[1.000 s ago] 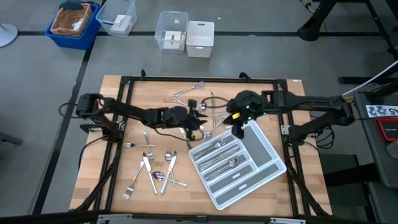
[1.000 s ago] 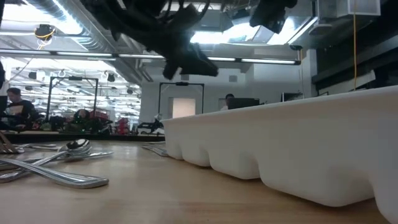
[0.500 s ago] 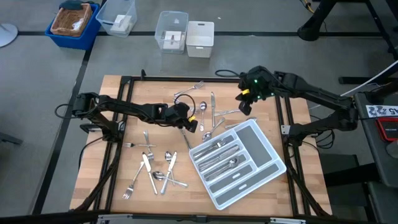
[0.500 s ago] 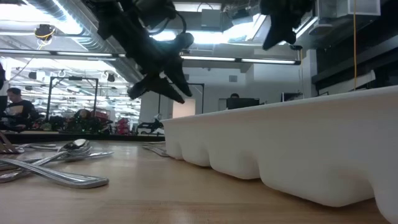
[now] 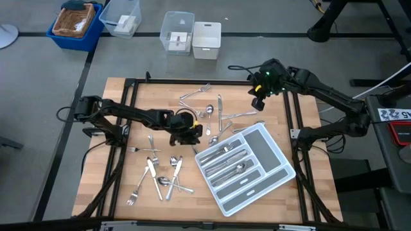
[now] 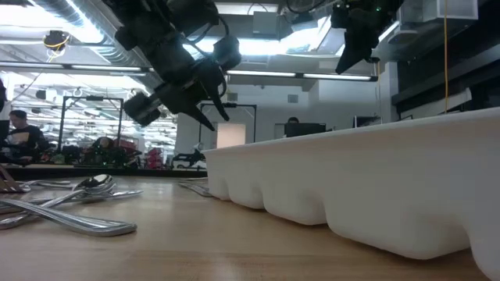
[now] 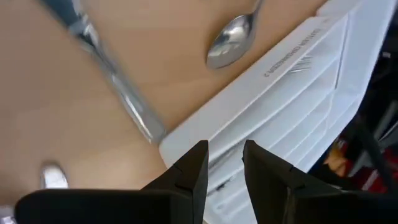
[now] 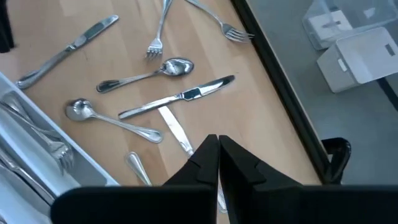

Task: Sort silverware
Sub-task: Put the silver table knife into the silverware tray

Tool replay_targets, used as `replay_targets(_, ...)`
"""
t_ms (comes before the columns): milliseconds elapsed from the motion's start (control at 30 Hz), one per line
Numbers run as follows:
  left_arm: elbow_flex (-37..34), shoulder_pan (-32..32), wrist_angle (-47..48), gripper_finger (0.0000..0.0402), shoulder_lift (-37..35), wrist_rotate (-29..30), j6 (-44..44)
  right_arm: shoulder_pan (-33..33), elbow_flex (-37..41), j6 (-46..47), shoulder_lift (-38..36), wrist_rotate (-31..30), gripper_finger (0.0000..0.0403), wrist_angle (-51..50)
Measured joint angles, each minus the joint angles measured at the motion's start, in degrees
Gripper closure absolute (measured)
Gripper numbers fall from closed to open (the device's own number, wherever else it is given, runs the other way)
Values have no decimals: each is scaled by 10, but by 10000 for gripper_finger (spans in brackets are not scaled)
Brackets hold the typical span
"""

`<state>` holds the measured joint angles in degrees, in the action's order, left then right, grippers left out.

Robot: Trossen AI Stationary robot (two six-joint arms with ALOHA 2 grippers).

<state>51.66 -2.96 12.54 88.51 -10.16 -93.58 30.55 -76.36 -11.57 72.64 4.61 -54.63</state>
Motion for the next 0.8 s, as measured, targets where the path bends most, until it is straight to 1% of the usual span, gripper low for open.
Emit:
replay_targets(200, 0, -17, 32, 314, 0, -43, -49, -1, 0, -44, 0, 0, 388, 0)
replay_targets(300, 0, -21, 31, 314, 0, -44, -65, -1, 0, -70, 0, 0, 388, 0)
replay_targets(400, 3, -20, 35, 314, 0, -32, -84, -1, 0, -93, 0, 0, 388, 0)
replay_targets(533, 39, -15, 41, 314, 6, -7, -86, -1, 0, -102, 0, 0, 388, 0)
replay_targets(633, 89, -10, 98, 314, 15, 10, -68, -1, 0, -102, 0, 0, 388, -9)
replay_targets(800, 178, 11, 313, 314, 49, 24, -67, -1, 0, -114, 0, 0, 388, -48)
